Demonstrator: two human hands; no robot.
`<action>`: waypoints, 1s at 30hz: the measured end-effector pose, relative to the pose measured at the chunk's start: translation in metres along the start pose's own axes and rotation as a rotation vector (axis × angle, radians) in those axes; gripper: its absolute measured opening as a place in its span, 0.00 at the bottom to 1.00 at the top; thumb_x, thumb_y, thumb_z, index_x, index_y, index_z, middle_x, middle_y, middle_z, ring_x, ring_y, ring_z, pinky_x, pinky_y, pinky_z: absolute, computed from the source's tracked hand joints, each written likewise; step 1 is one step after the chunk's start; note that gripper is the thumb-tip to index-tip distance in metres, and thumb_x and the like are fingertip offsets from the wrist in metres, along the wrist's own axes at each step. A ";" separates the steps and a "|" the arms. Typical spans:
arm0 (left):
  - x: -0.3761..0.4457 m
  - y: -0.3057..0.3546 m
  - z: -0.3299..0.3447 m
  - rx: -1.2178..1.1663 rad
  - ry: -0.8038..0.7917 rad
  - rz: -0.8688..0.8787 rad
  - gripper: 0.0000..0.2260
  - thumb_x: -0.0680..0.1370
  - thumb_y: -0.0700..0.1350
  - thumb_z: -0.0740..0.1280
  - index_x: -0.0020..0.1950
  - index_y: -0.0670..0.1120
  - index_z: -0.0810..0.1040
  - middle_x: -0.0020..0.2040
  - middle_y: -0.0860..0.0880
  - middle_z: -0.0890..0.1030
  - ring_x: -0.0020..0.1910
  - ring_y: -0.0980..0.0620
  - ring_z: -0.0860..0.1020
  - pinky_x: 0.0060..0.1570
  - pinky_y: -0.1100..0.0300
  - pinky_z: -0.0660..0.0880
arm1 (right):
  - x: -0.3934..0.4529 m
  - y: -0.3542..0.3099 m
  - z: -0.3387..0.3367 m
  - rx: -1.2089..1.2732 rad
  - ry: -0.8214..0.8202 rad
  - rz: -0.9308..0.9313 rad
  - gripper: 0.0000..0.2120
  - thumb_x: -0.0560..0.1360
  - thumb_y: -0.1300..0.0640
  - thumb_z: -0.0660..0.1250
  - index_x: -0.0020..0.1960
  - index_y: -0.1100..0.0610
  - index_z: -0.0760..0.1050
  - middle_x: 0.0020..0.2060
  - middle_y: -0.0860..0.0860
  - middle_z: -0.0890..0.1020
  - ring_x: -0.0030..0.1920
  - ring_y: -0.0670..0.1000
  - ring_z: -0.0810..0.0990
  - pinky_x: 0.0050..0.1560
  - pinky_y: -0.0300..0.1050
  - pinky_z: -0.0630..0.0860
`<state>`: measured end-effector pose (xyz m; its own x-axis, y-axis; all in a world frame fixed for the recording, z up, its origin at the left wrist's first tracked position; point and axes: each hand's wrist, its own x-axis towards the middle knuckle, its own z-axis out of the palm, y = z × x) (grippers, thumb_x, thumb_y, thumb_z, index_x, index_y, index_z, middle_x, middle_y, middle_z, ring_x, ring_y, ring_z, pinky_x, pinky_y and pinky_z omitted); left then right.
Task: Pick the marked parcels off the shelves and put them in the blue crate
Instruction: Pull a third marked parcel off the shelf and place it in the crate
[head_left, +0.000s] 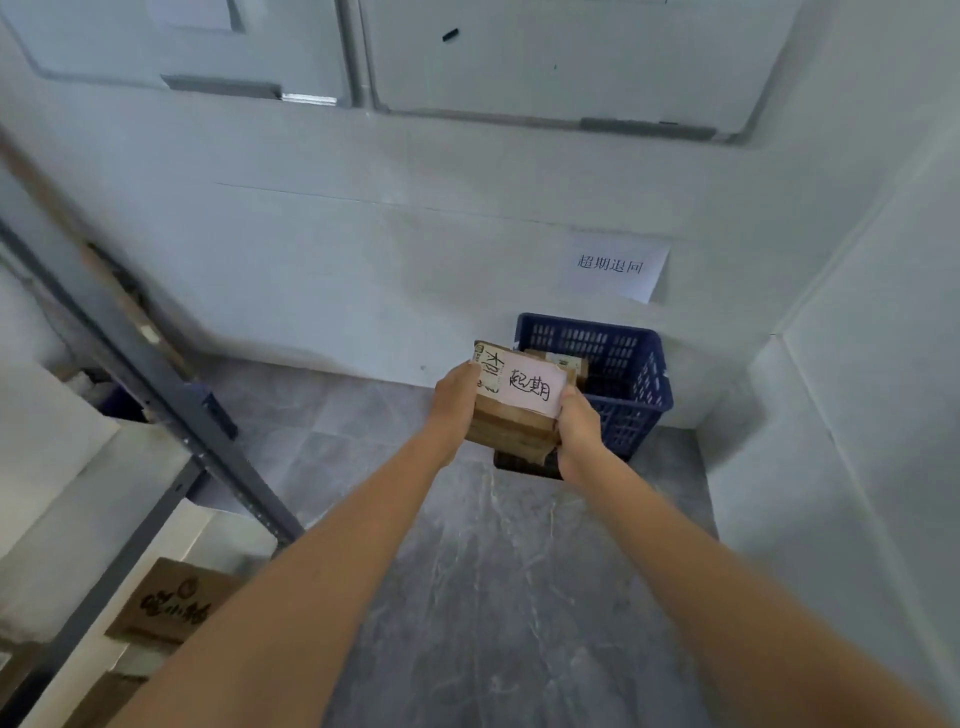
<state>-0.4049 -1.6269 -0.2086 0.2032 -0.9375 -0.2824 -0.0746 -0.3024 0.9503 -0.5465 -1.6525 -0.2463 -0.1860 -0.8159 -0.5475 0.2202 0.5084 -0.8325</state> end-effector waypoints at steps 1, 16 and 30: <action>0.011 0.002 0.013 0.000 -0.027 -0.011 0.17 0.83 0.47 0.50 0.58 0.46 0.78 0.53 0.50 0.81 0.47 0.54 0.77 0.41 0.64 0.71 | 0.015 -0.004 -0.007 0.008 0.025 0.003 0.15 0.82 0.49 0.55 0.63 0.50 0.76 0.56 0.53 0.83 0.54 0.55 0.81 0.56 0.55 0.80; 0.196 0.012 0.184 -0.027 -0.154 -0.246 0.15 0.81 0.52 0.56 0.59 0.49 0.79 0.55 0.51 0.83 0.56 0.51 0.79 0.60 0.53 0.74 | 0.240 -0.078 -0.095 -0.133 0.184 0.014 0.22 0.82 0.44 0.53 0.74 0.47 0.67 0.63 0.51 0.79 0.62 0.54 0.77 0.64 0.57 0.75; 0.401 -0.017 0.287 0.038 -0.116 -0.525 0.10 0.82 0.51 0.58 0.55 0.47 0.74 0.48 0.50 0.81 0.44 0.54 0.76 0.43 0.63 0.71 | 0.438 -0.095 -0.100 -0.164 0.158 0.168 0.18 0.83 0.49 0.53 0.71 0.48 0.68 0.59 0.50 0.80 0.57 0.52 0.79 0.56 0.51 0.79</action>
<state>-0.6026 -2.0470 -0.3754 0.1133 -0.6710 -0.7328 -0.0275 -0.7394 0.6727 -0.7446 -2.0302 -0.4157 -0.3101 -0.6696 -0.6748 0.1049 0.6814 -0.7244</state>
